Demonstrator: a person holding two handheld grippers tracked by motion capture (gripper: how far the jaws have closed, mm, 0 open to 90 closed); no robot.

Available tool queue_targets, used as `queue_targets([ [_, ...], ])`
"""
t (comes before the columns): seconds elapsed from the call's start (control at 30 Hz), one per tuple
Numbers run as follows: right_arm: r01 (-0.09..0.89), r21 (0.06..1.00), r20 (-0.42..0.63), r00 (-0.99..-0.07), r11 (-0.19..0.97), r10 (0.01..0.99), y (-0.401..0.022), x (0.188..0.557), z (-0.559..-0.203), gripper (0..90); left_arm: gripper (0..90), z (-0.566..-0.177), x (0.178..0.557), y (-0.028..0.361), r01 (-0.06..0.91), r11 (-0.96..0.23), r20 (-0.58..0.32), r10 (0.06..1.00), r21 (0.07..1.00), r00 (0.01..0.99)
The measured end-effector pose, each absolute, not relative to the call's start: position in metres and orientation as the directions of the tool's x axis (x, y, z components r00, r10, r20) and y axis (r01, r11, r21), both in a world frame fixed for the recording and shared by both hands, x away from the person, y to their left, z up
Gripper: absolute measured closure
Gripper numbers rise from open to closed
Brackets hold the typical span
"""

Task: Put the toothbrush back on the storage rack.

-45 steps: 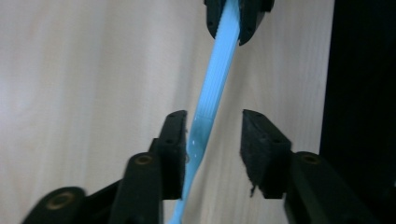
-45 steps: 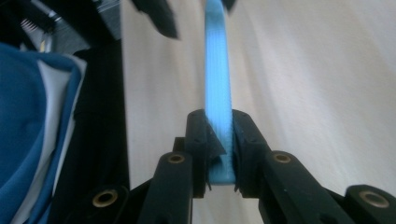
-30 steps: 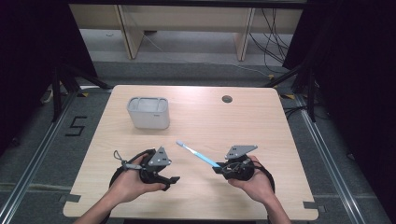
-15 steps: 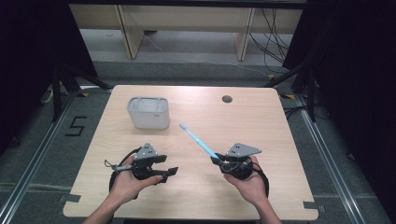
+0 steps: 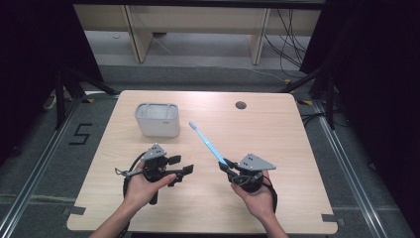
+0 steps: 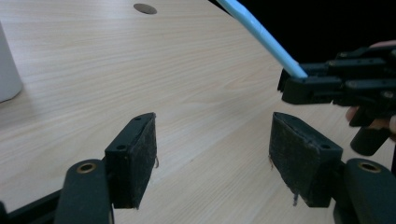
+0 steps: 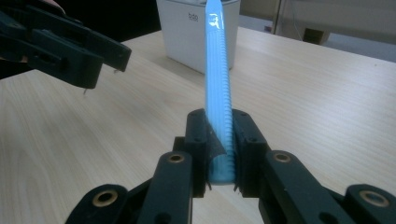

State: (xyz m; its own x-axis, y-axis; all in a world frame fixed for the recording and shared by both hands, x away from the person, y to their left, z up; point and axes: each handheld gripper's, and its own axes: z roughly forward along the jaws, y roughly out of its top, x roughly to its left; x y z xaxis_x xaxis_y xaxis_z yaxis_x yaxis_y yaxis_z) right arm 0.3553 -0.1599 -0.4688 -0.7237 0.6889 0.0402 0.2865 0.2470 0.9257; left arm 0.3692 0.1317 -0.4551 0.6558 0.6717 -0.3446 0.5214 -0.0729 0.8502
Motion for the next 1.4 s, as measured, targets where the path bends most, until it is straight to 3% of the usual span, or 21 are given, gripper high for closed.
queue_targets([
  [0.53,0.278,0.932,0.054,-0.741,0.232,0.669,-0.142,0.354,-0.467,79.1,39.1,-0.441,0.399,0.112,0.558,0.051,-0.473,0.596,0.829,0.648],
  [0.73,0.246,0.943,0.032,-0.739,0.225,0.673,-0.14,0.353,-0.465,79.0,48.1,-0.432,0.405,0.105,0.551,0.093,-0.501,0.563,0.829,0.658],
  [1.4,0.24,0.941,0.019,-0.739,0.237,0.674,-0.128,0.354,-0.468,77.5,77.8,-0.424,0.398,0.097,0.432,0.102,-0.419,0.518,0.896,0.746],
])
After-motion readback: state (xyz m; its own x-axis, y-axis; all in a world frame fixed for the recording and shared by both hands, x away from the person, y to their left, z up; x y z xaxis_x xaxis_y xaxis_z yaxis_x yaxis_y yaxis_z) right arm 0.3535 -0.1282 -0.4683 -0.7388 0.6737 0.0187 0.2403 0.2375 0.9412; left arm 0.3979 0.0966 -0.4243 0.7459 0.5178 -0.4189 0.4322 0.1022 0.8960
